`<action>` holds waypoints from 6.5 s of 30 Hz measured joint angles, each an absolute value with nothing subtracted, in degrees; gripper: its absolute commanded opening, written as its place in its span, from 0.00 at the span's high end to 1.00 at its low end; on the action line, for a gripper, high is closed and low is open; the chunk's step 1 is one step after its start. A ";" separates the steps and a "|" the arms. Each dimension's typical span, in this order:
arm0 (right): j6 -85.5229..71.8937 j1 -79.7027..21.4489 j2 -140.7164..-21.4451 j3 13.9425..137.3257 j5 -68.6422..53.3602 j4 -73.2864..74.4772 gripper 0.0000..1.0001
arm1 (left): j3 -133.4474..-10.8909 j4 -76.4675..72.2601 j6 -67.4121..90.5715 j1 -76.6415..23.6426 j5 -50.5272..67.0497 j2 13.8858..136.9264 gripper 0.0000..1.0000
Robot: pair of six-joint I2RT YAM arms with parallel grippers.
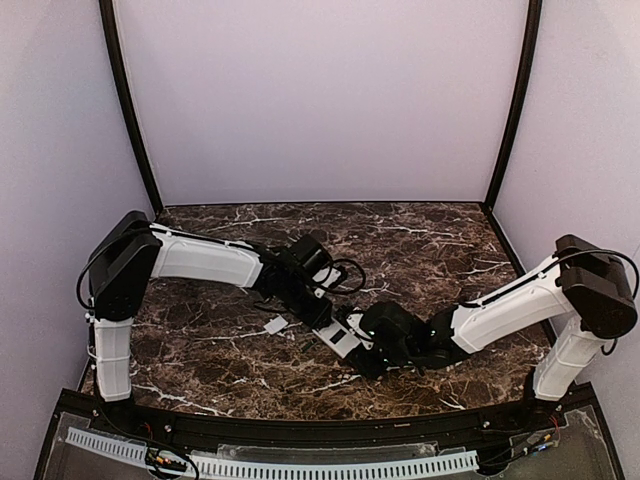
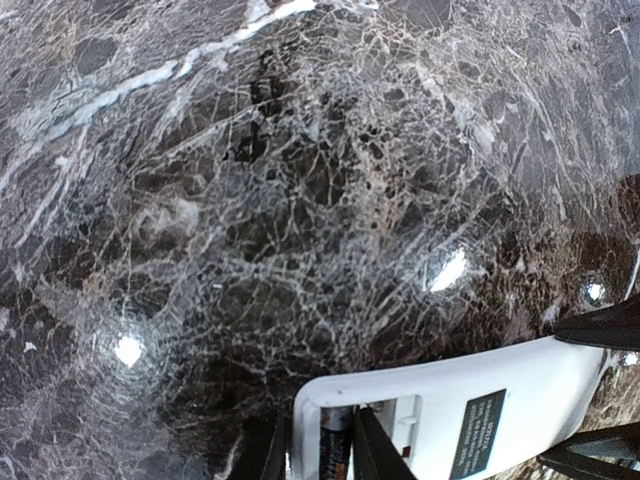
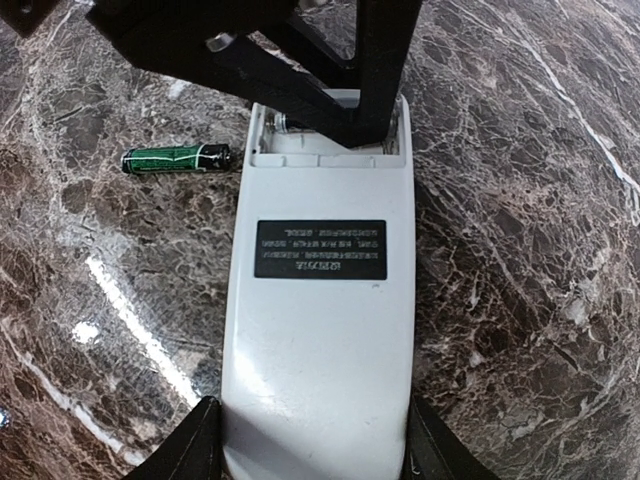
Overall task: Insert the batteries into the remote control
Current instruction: Press the battery in the battery compartment, then adjust the battery at the center of the board, then pick up the battery from the center of the board.
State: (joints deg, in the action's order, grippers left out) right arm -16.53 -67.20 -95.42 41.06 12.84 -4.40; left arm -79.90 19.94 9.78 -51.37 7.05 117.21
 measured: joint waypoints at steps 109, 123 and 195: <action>-19.81 -60.20 -84.64 31.90 9.82 -1.23 1.00 | -80.03 35.03 14.39 -56.49 -12.64 115.57 0.62; -19.81 -60.18 -83.96 31.46 9.85 -1.08 1.00 | -76.38 37.21 14.68 -54.15 -12.84 112.57 0.61; -16.73 -59.83 -81.62 28.49 4.29 -3.22 1.00 | -71.05 33.36 -45.67 -49.65 14.50 109.06 0.84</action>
State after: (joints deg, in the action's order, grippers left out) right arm -16.73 -59.83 -81.62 28.49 4.29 -3.22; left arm -71.05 33.36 -45.67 -49.65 14.50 109.06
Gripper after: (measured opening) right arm 0.540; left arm 0.189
